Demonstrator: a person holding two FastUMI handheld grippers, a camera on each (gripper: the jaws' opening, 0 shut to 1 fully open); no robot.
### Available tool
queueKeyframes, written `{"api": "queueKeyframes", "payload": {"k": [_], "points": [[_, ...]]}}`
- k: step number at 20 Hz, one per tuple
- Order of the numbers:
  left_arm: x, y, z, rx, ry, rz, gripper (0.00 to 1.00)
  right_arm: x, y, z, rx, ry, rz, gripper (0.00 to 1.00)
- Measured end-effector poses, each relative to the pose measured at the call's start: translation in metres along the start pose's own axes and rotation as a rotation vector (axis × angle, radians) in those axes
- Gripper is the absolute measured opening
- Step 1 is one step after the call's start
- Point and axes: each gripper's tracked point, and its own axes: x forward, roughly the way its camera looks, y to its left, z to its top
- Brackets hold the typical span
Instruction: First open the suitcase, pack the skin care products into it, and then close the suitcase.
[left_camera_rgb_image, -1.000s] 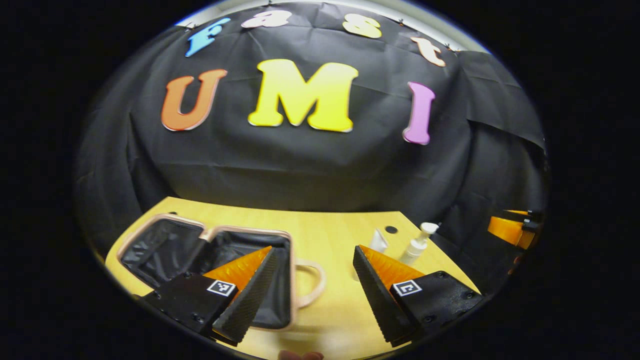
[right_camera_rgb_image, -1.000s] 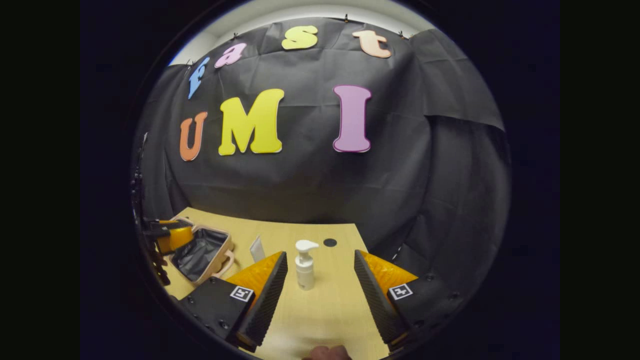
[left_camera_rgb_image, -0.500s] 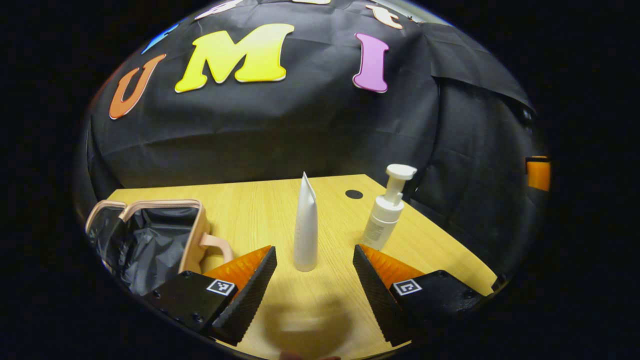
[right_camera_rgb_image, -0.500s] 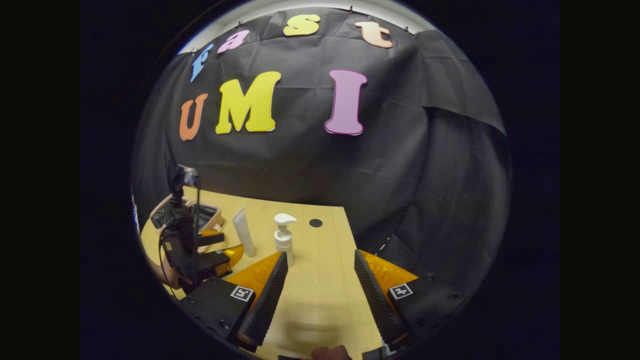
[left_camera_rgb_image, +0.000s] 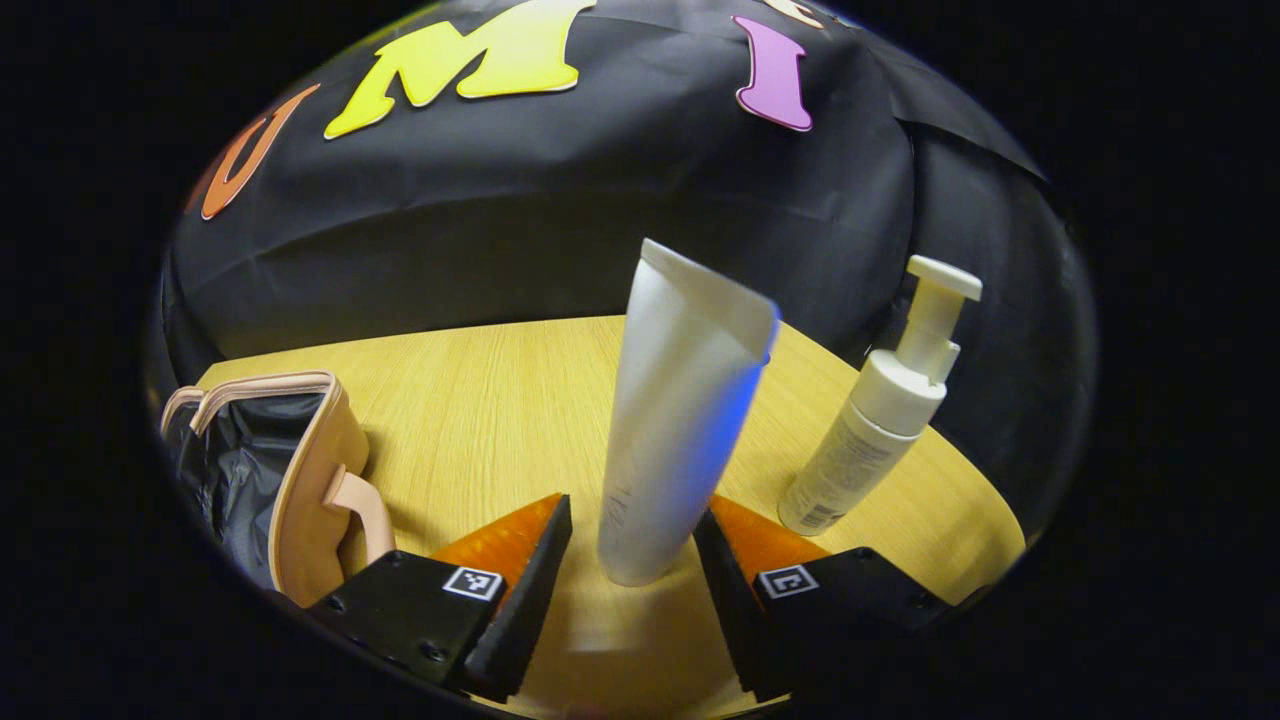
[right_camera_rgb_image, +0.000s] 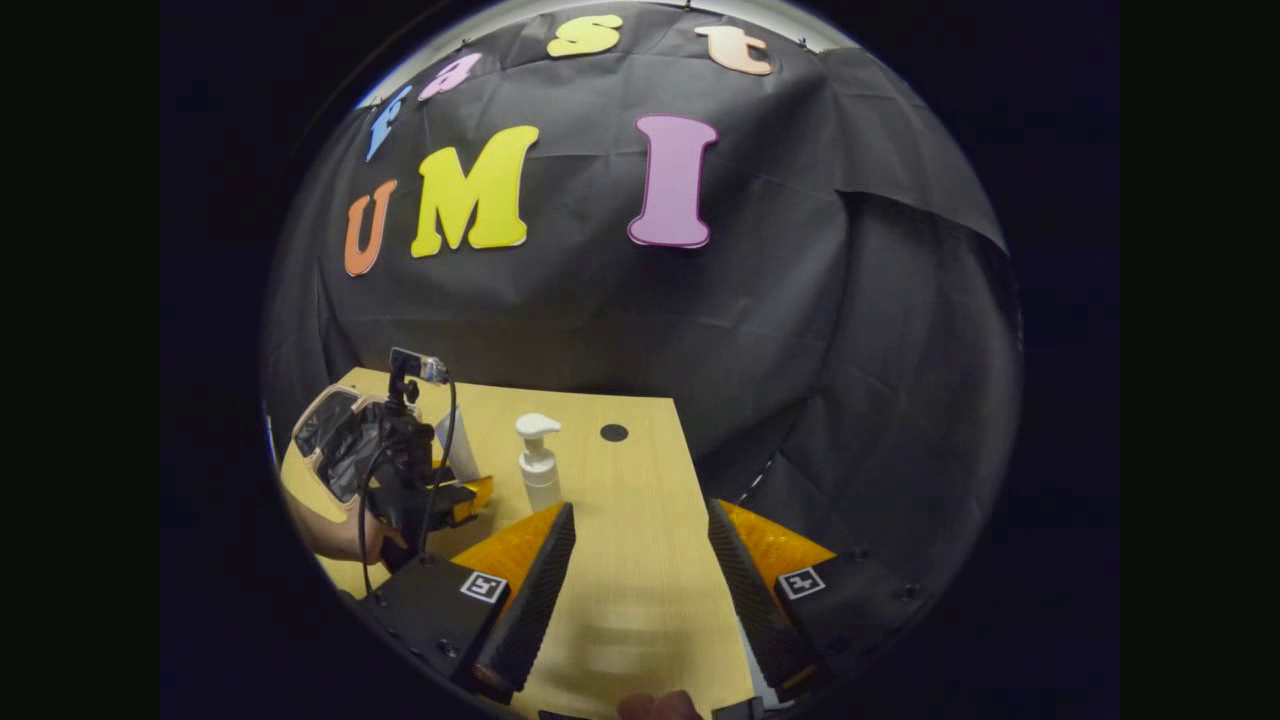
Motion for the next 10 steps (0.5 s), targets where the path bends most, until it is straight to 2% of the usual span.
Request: {"api": "queueKeyframes", "payload": {"k": [3, 4, 5, 9, 10], "points": [[0.003, -0.005, -0.004, 0.001, 0.017, -0.030, 0.62, 0.011, 0.005, -0.003, 0.000, 0.013, 0.011, 0.80], [0.001, -0.002, -0.004, 0.009, 0.021, -0.024, 0.53, 0.014, 0.008, -0.006, -0.007, 0.019, 0.017, 0.80], [0.001, -0.001, -0.004, 0.005, 0.026, -0.028, 0.50, 0.018, 0.011, -0.008, -0.014, 0.022, 0.024, 0.80], [-0.038, -0.001, 0.003, -0.052, 0.037, -0.061, 0.47, 0.042, 0.032, -0.019, 0.003, 0.016, 0.060, 0.80], [-0.056, 0.001, 0.008, -0.063, 0.038, -0.060, 0.54, 0.053, 0.043, -0.024, 0.021, 0.018, 0.075, 0.78]]}}
